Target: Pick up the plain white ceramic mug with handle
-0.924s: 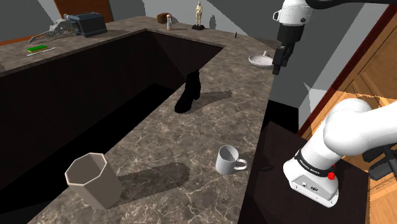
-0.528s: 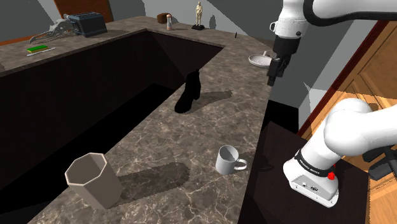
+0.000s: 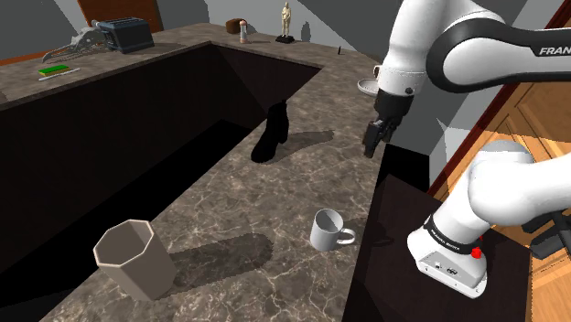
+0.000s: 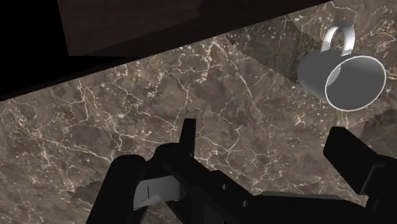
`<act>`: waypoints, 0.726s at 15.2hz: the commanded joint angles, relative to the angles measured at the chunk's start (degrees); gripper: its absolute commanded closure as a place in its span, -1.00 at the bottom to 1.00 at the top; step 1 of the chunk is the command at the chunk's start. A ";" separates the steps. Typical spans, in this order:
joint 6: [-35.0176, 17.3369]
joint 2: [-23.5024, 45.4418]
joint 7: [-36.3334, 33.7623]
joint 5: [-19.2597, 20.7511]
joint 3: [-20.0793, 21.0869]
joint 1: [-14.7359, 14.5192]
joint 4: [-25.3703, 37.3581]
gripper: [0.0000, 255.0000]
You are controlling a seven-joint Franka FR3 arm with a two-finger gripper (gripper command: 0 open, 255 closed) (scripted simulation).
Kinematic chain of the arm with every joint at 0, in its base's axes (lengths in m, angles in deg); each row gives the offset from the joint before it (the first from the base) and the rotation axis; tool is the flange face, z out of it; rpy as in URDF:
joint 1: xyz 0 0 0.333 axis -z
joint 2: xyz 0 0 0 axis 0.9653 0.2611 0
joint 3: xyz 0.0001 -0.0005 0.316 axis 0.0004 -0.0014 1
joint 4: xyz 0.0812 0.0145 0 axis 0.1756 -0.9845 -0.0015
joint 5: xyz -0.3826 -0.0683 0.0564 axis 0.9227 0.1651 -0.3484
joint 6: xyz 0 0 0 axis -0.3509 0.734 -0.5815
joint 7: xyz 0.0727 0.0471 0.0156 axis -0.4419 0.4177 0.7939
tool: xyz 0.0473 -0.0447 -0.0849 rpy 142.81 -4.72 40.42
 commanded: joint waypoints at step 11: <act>-22.67 12.45 -19.31 -12.61 19.77 -5.38 -4.85 -1.00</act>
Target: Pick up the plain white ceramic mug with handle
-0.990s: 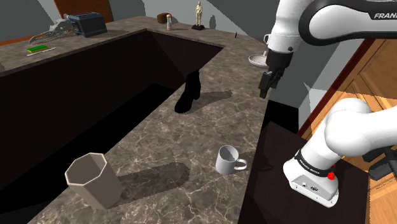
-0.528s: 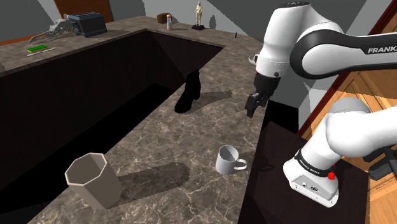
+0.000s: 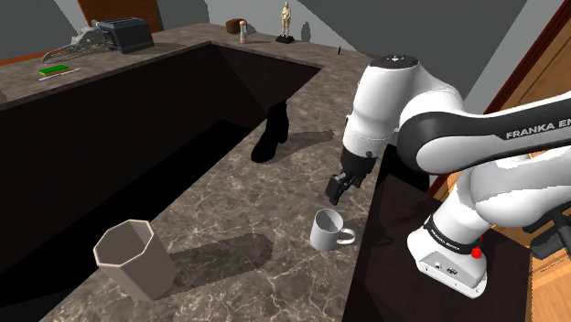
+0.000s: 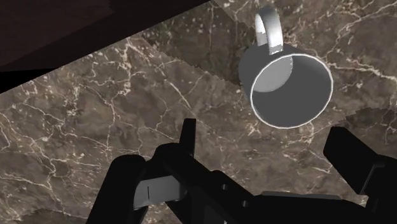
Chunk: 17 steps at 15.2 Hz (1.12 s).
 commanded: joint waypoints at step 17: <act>-24.06 22.45 -16.87 2.34 18.84 6.60 2.00 1.00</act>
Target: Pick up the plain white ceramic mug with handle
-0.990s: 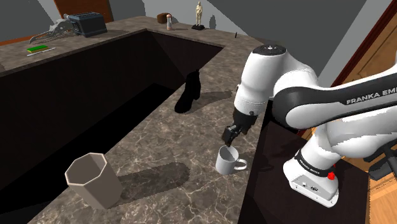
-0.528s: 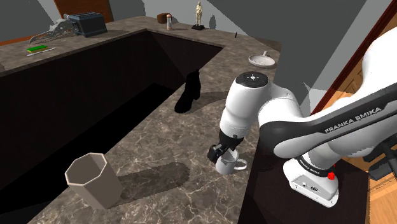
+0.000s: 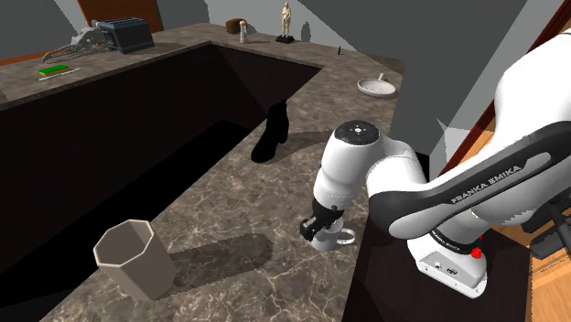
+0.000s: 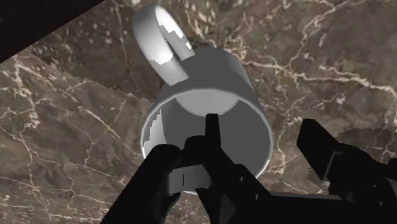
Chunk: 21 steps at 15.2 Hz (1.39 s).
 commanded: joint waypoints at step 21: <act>12.82 -9.69 3.28 -2.71 -5.83 -3.83 3.50 1.00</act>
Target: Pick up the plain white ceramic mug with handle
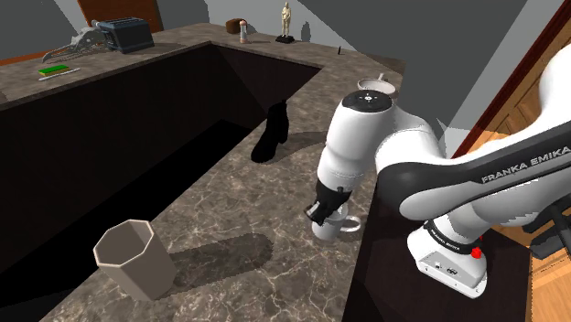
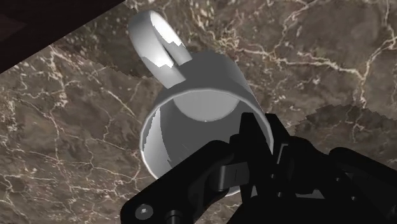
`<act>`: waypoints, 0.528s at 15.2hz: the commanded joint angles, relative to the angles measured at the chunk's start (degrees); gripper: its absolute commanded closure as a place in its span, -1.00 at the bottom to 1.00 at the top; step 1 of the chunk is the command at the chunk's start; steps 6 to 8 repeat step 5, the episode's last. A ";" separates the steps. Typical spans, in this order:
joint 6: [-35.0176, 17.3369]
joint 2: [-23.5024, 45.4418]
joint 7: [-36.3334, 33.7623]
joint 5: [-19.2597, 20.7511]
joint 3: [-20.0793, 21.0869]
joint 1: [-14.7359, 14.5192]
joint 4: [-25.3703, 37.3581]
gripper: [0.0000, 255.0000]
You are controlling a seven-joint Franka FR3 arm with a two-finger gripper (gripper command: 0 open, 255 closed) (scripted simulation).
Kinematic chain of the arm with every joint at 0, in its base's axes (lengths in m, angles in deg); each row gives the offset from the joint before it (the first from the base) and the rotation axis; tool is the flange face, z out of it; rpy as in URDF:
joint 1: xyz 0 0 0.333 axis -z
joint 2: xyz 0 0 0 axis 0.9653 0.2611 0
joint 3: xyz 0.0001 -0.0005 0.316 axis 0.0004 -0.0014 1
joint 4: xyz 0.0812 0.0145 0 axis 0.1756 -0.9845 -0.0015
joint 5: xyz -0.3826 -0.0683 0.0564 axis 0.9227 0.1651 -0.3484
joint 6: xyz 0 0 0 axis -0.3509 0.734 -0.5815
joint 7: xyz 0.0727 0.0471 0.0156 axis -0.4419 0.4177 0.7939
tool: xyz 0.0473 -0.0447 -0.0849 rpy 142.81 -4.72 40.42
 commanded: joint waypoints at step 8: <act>4.25 -2.65 0.63 -0.04 -1.75 -0.67 1.60 1.00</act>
